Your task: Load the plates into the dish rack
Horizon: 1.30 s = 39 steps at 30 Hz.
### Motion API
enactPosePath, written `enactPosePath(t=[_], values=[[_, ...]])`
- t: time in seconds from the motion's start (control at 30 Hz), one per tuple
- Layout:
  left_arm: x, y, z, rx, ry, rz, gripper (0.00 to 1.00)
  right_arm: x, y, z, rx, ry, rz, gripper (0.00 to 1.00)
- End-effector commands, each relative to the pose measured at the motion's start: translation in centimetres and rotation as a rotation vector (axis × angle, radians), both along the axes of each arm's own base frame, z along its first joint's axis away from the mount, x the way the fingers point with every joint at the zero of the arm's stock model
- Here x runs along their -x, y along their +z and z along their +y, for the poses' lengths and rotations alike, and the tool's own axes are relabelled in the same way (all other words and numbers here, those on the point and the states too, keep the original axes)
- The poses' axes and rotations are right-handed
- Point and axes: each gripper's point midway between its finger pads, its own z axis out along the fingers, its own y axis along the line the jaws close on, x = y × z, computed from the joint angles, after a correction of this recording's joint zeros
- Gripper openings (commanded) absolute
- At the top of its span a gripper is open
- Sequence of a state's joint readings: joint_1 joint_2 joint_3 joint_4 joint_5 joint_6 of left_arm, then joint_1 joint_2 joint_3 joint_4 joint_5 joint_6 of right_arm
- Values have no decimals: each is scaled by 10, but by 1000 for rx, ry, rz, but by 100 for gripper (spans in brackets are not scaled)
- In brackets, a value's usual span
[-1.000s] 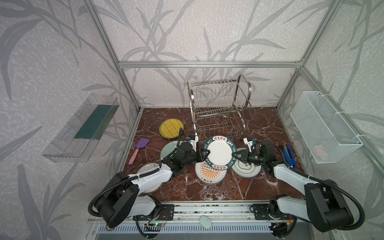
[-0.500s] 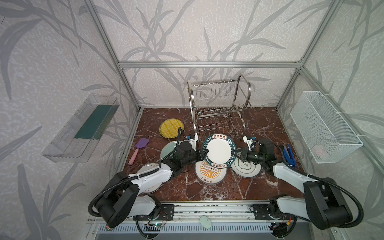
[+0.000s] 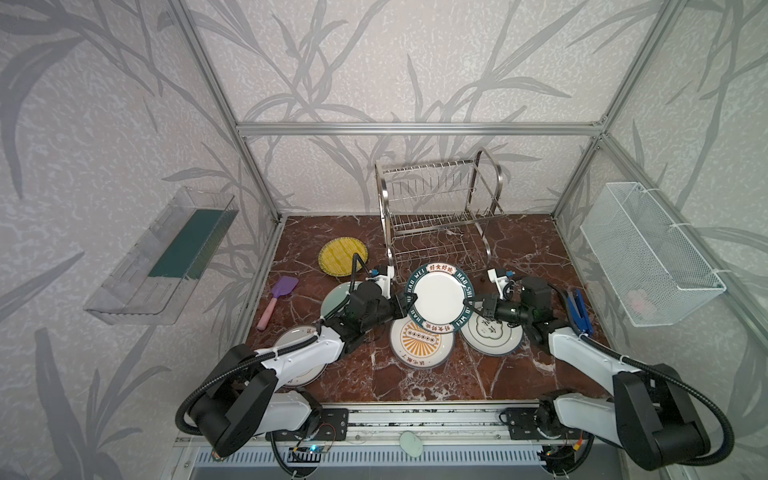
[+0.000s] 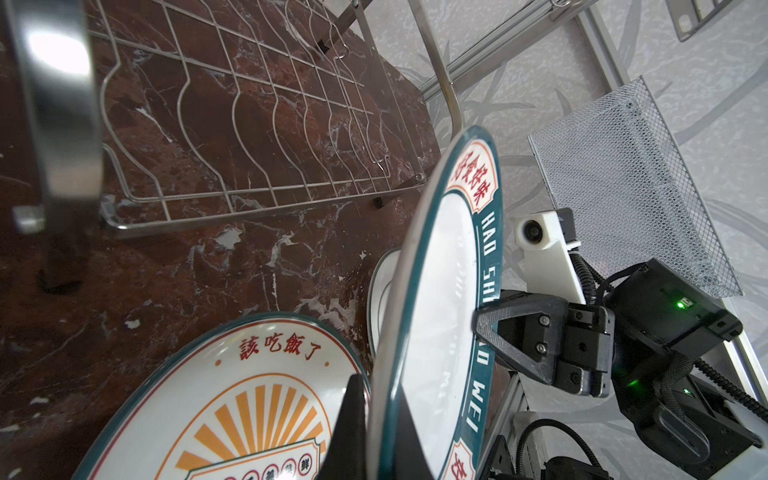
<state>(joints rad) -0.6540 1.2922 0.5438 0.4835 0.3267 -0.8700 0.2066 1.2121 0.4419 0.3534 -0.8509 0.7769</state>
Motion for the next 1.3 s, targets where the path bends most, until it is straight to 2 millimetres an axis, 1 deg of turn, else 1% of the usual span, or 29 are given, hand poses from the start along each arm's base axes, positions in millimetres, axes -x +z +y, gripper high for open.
enactPosePath(t=[0.0, 0.07, 0.13, 0.23, 0.47, 0.57, 0.83, 1.03, 1.2, 1.27], values=[[10, 31, -8, 80, -54, -90, 0, 5, 21, 8, -45, 44, -48, 20], [10, 34, -6, 91, -40, -98, 0, 6, 21, 8, -51, 41, -47, 25], [9, 37, -3, 107, -24, -107, 0, 6, 22, 8, -58, 34, -49, 27], [8, 42, 1, 132, 6, -122, 0, 5, 22, 7, -61, 10, -57, 27], [2, 45, 17, 152, 111, -125, 0, 9, 20, 11, -32, -48, -88, 27], [1, 44, 20, 162, 136, -118, 0, 9, 21, 11, -29, -77, -108, 26], [0, 45, 17, 185, 136, -104, 0, 6, 23, 15, -19, -142, -159, 27], [0, 47, 14, 209, 141, -82, 0, 1, 26, 25, -24, -192, -197, 30], [2, 46, 14, 207, 148, -82, 0, -1, 29, 29, -60, -216, -202, 30], [3, 46, 14, 206, 151, -83, 0, -2, 35, 30, -84, -223, -218, 30]])
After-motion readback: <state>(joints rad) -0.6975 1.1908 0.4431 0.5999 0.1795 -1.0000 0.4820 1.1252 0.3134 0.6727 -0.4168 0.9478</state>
